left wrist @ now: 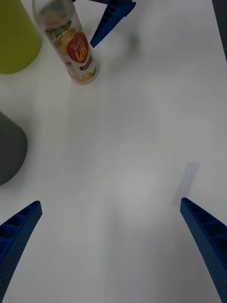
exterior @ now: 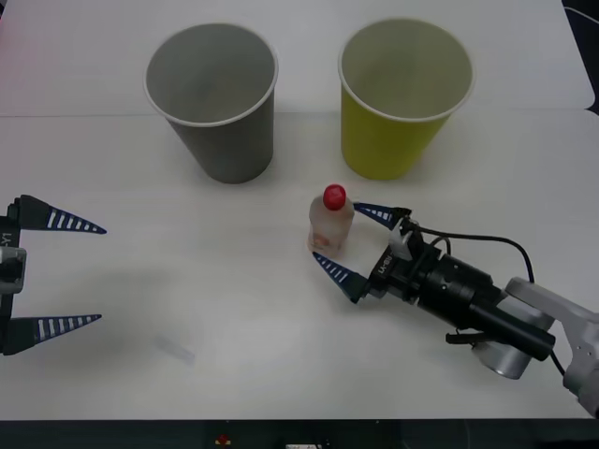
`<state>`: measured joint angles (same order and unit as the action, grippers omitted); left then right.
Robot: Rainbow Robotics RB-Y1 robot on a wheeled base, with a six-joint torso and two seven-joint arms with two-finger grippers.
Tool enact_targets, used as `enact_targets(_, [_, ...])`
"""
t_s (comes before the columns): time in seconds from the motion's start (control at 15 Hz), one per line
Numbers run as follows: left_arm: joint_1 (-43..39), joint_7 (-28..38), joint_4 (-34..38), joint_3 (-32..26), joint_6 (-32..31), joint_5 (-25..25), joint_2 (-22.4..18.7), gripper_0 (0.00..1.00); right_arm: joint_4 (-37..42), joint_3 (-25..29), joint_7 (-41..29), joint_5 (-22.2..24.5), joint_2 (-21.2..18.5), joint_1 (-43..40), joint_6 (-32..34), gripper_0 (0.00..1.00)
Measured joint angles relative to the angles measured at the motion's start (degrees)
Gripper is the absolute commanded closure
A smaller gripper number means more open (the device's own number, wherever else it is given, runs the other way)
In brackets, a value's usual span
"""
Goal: Put the can into the green bin and the plastic bottle into the gray bin
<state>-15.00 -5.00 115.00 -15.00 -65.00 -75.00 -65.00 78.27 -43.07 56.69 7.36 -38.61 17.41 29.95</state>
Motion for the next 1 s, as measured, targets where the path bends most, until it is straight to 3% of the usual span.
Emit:
enact_targets(0.53, [0.0, 0.0, 0.0, 0.0, 0.0, 0.0, 0.0, 0.0, -0.1, 0.0, 0.0, 0.1, 4.2, 2.4, -7.2, 0.0])
enact_targets(0.6, [0.0, 0.0, 0.0, 0.0, 0.0, 0.0, 0.0, 0.0, -0.1, 0.0, 0.0, 0.2, 4.3, 2.4, -7.3, 0.62])
enact_targets(0.67, [0.0, 0.0, 0.0, 0.0, 0.0, 0.0, 0.0, 0.0, 0.0, 0.0, 0.1, 0.4, 4.3, 2.5, -7.3, 1.0])
enact_targets(1.0, [0.0, 0.0, 0.0, 0.0, 0.0, 0.0, 0.0, 0.0, 0.0, 0.0, -0.2, 0.6, 3.9, 2.4, -7.5, 1.0])
